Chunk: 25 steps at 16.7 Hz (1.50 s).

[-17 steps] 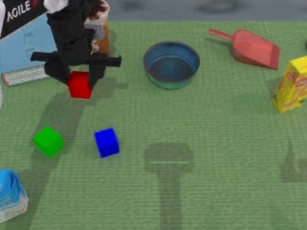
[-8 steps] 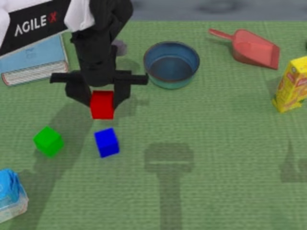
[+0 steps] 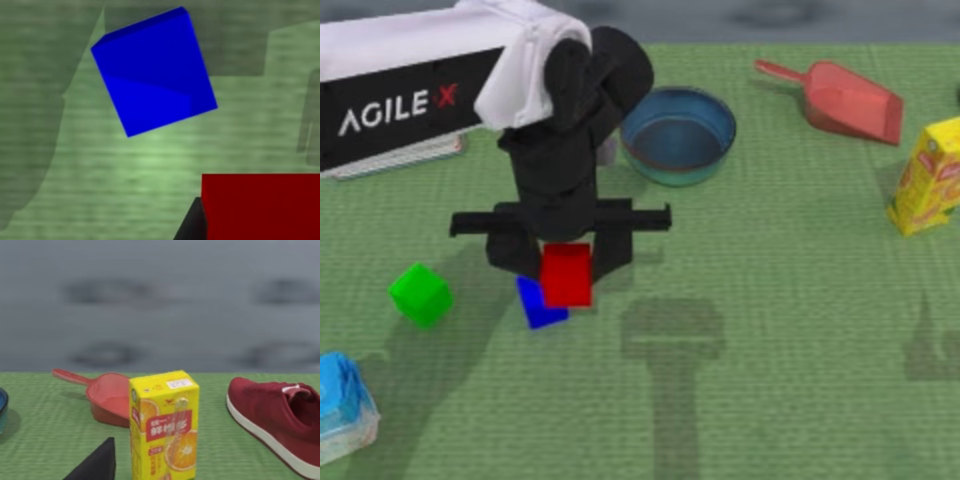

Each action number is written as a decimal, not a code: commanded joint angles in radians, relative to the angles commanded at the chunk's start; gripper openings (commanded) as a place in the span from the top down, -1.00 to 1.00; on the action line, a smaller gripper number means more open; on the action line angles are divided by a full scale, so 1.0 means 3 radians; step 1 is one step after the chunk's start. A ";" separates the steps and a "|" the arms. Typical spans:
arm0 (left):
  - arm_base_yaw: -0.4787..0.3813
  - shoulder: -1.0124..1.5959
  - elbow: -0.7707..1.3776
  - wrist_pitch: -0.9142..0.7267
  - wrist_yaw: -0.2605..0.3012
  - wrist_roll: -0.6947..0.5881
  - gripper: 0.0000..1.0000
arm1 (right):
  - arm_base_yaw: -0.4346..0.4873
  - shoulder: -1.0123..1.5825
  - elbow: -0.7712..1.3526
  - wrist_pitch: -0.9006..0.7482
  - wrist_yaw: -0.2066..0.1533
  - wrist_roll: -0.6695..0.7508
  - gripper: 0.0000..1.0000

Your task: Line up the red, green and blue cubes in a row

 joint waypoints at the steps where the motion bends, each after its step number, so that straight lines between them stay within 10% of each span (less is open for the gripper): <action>1: 0.0000 0.0000 0.0000 0.0000 0.0000 0.0000 1.00 | 0.0000 0.0000 0.0000 0.0000 0.0000 0.0000 -1.00; 15: 0.0003 0.0280 -0.0568 0.0848 0.0002 0.0007 1.00 | 0.0000 0.0000 0.0000 0.0000 0.0000 0.0000 -1.00; 25: 0.0003 0.0280 -0.0568 0.0848 0.0002 0.0007 -0.51 | 0.0000 0.0000 0.0000 0.0000 0.0000 0.0000 -1.00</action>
